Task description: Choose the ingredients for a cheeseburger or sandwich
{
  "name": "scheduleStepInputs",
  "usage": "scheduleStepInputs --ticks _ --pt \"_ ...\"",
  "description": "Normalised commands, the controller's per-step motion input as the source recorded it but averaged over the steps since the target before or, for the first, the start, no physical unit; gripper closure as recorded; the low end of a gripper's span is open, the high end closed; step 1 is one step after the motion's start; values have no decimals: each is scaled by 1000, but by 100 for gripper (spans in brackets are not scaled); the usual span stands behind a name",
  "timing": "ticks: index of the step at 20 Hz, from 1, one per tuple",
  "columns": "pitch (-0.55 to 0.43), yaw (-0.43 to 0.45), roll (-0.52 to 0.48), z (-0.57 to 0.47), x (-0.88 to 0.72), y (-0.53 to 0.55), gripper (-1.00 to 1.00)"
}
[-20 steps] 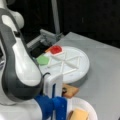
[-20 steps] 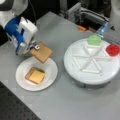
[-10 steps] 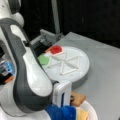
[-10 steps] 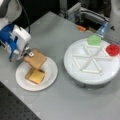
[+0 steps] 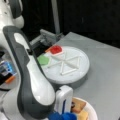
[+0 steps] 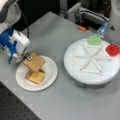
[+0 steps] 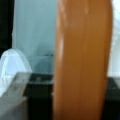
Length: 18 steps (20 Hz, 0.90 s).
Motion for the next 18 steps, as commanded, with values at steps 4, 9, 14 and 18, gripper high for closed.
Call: scheduleStepInputs --ticks 4,9,14,18 --pt "156 367 -71 -60 468 -285 100" --pt "124 335 -297 110 391 -242 100" --pt "130 222 -406 156 307 -93 100" --pt "115 106 -354 100 215 108 100"
